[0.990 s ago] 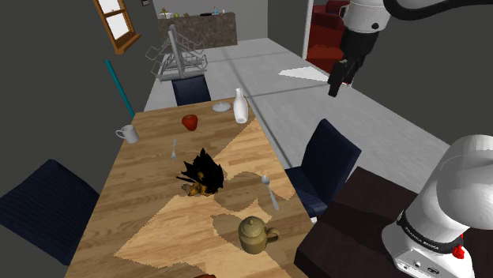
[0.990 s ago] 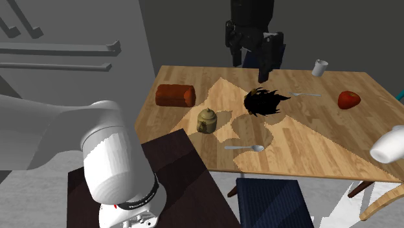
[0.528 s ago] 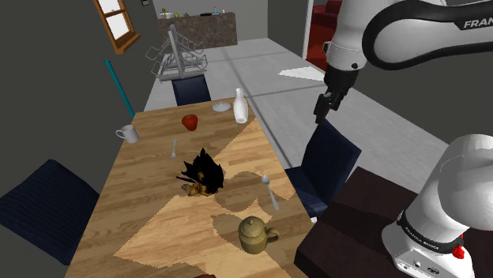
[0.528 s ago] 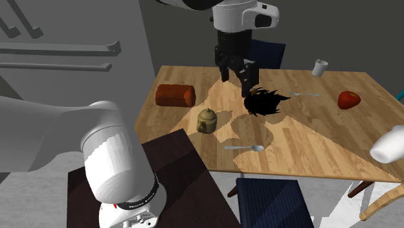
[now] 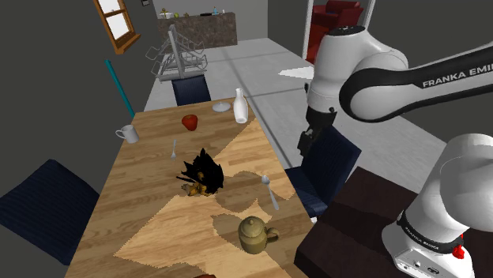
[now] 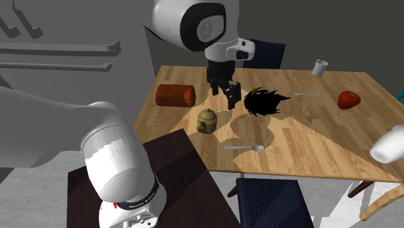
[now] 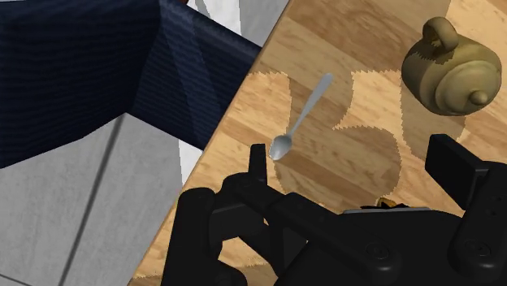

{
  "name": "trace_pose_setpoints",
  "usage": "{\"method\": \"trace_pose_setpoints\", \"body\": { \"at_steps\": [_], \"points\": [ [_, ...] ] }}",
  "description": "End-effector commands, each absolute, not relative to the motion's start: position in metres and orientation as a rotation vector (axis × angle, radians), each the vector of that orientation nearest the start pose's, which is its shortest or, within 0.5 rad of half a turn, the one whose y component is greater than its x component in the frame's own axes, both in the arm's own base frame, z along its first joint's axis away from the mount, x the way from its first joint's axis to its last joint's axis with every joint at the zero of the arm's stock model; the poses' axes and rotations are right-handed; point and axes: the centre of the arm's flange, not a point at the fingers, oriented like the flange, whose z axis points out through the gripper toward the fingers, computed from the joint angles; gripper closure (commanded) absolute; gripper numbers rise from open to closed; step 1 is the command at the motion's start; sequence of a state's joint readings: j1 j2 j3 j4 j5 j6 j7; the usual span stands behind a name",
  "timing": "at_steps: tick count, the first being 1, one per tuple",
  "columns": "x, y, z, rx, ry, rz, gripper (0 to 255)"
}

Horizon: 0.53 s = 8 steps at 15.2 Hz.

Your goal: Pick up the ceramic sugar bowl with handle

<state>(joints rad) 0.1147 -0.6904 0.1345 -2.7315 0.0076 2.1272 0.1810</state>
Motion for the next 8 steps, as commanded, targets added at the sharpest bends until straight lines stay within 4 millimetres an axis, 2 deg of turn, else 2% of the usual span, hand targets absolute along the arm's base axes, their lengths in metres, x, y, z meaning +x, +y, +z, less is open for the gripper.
{"method": "trace_pose_setpoints", "body": {
  "at_steps": [1, 8],
  "points": [
    [0.330, 0.096, 0.404, -3.196, -0.069, -0.148, 0],
    [0.333, 0.143, 0.326, -3.188, -0.102, -0.120, 0]
  ]
}}
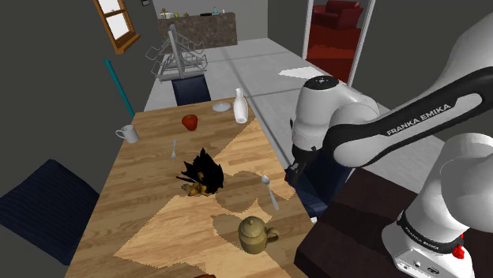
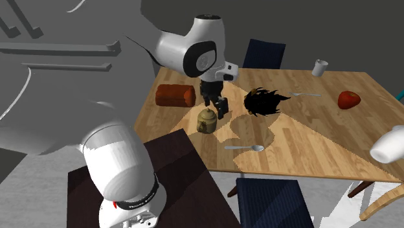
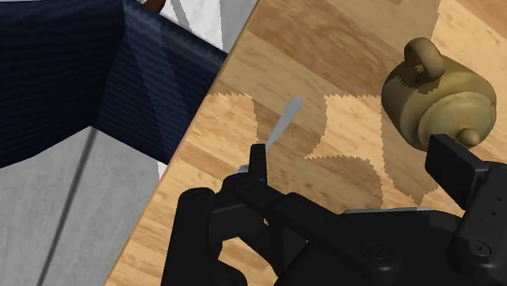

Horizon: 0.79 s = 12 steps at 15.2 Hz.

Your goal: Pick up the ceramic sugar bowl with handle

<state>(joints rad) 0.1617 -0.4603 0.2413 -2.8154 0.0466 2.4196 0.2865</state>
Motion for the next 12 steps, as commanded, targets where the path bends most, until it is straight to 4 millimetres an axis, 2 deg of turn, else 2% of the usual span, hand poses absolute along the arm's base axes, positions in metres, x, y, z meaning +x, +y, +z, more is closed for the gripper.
{"method": "trace_pose_setpoints", "body": {
  "at_steps": [1, 12],
  "points": [
    [0.333, 0.149, 0.315, -3.187, -0.107, -0.116, 0],
    [0.331, 0.224, 0.192, -3.173, -0.158, -0.072, 0]
  ]
}}
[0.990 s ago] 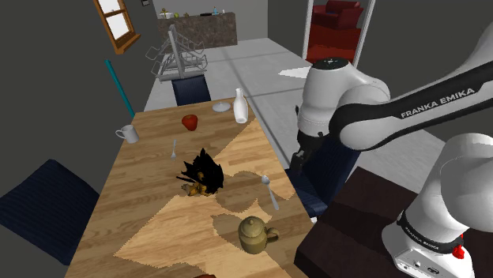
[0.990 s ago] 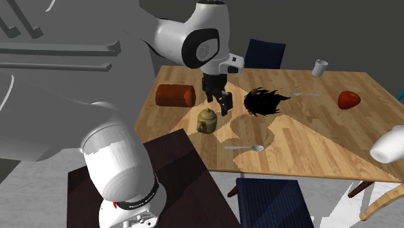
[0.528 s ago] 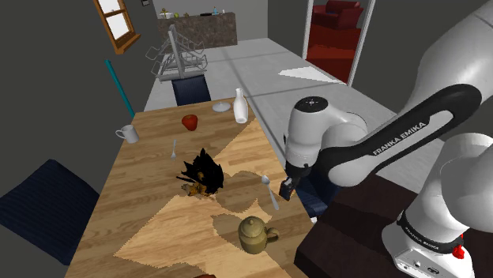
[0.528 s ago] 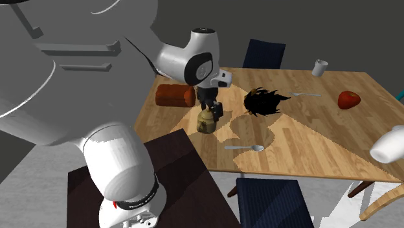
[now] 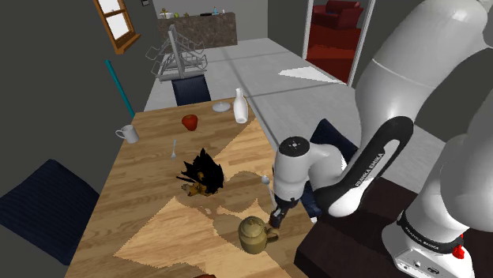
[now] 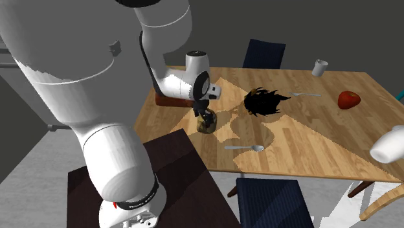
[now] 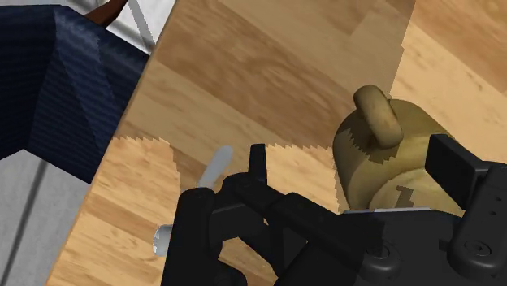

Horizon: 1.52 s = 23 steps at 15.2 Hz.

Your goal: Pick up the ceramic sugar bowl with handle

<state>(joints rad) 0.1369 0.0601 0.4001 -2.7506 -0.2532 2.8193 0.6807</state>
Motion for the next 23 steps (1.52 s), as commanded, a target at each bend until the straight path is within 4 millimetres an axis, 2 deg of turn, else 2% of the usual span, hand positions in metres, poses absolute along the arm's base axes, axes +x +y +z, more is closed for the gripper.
{"method": "trace_pose_setpoints", "body": {
  "at_steps": [1, 4, 11, 13, 14, 23],
  "points": [
    [0.331, 0.231, 0.181, -3.172, -0.162, -0.068, 0],
    [0.330, 0.249, 0.153, -3.168, -0.174, -0.058, 0],
    [0.330, 0.249, 0.116, -3.168, -0.174, -0.058, 0],
    [0.330, 0.249, 0.113, -3.168, -0.174, -0.058, 0],
    [0.329, 0.249, 0.112, -3.168, -0.174, -0.058, 255],
    [0.330, 0.249, 0.113, -3.168, -0.174, -0.058, 255]
  ]
}}
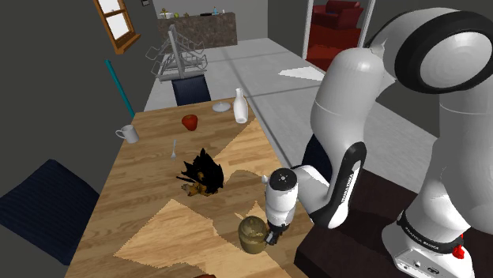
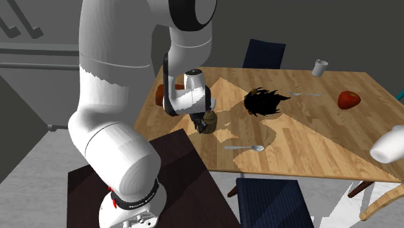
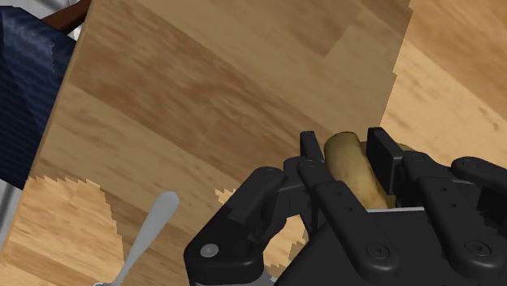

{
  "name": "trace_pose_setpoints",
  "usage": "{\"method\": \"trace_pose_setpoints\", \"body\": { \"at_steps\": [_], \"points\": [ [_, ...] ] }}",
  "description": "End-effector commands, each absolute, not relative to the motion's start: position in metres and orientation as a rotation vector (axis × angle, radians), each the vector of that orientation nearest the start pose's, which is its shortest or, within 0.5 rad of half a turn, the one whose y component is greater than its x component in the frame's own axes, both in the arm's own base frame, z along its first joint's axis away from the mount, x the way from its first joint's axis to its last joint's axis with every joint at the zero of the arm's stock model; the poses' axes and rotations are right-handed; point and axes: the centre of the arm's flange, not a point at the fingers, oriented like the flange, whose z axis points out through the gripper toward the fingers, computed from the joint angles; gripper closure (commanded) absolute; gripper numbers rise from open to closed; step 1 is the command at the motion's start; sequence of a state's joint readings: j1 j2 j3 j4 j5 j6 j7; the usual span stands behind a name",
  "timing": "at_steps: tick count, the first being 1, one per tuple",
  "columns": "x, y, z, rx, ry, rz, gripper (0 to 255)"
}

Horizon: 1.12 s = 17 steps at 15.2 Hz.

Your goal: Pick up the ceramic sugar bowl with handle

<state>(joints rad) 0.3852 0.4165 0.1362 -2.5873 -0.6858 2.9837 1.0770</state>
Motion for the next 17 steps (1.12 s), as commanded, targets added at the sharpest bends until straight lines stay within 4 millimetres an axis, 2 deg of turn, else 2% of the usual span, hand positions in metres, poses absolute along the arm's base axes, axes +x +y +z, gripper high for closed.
{"method": "trace_pose_setpoints", "body": {
  "at_steps": [1, 15, 17],
  "points": [
    [0.330, 0.249, 0.118, -3.168, -0.174, -0.058, 255],
    [0.330, 0.249, 0.192, -3.168, -0.174, -0.058, 255],
    [0.330, 0.249, 0.193, -3.168, -0.174, -0.058, 255]
  ]
}}
